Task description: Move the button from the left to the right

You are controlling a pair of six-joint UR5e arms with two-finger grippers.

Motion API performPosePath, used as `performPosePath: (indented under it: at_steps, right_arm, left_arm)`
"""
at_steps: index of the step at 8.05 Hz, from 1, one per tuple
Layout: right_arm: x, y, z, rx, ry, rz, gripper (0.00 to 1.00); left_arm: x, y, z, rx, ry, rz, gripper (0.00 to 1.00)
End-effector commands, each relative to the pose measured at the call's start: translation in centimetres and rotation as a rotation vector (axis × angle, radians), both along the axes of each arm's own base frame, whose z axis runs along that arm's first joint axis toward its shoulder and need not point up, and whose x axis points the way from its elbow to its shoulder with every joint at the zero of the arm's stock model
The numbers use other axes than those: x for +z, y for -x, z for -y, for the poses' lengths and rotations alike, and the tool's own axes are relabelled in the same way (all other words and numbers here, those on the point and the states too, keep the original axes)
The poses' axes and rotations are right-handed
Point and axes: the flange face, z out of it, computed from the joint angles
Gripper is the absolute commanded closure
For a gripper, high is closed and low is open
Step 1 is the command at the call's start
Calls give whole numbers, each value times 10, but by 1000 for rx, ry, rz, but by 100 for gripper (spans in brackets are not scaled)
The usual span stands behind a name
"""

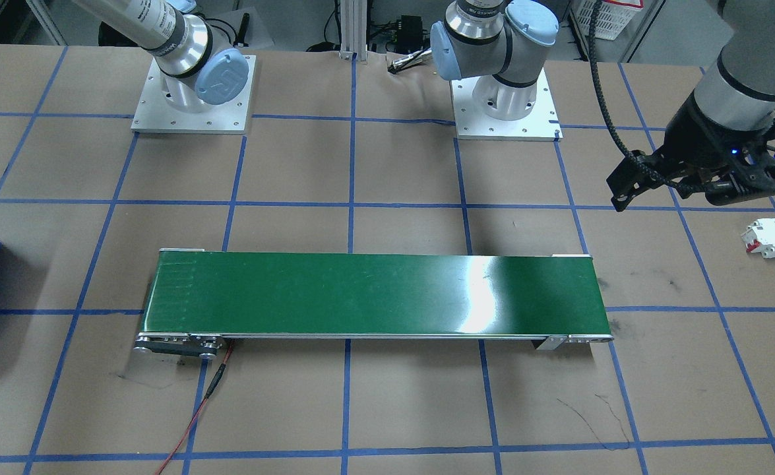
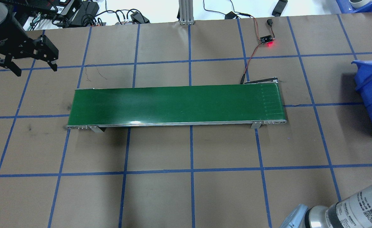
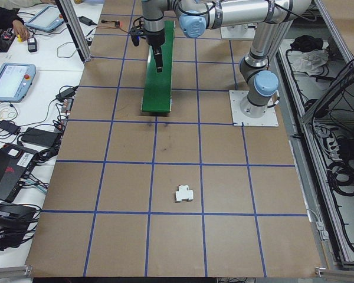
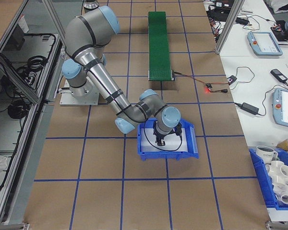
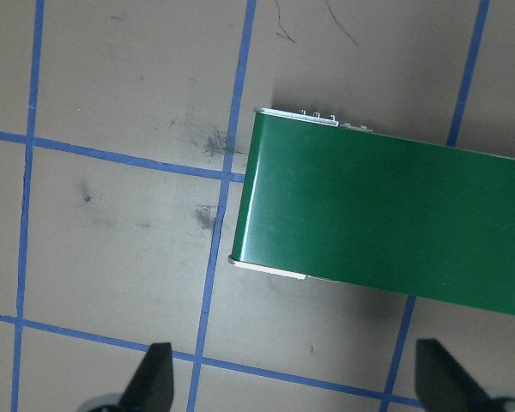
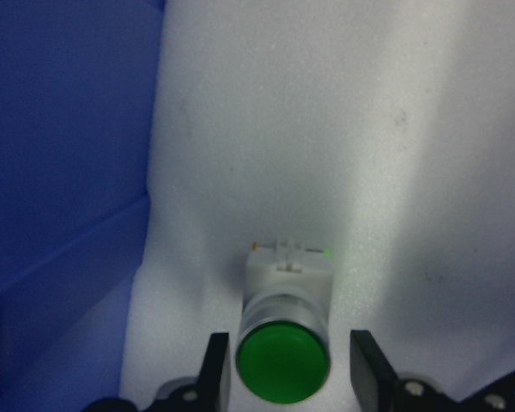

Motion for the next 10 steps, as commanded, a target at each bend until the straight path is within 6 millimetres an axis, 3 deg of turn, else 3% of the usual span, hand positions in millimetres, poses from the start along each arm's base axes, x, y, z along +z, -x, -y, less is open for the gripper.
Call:
performPosePath:
  at_steps: [1,3,5,6,7,9,10]
  right_arm:
    - [-1,-1,-2,1,-7,-1,24]
    - [29,-4,-5,-1,22,-36,9]
    - [110,-21,-18,-19,97,-108,3]
    - [136,-37,-22,-60,118,-110,0]
    - [163,-67,-16,-99,145,-117,0]
    - [222,-191,6,-161,161,-122,0]
    - [237,-251,11,-181,161,-116,0]
  left_arm:
    - [0,0,1,-2,0,0,0]
    - [0,0,1,-2,0,0,0]
    - [-1,0,1,-2,-1,0,0]
    - [0,0,1,-2,0,0,0]
    - [-1,0,1,-1,-1,0,0]
    - [0,-1,4,1,2,1,0]
    - [-1,-2,5,1,-2,3,0]
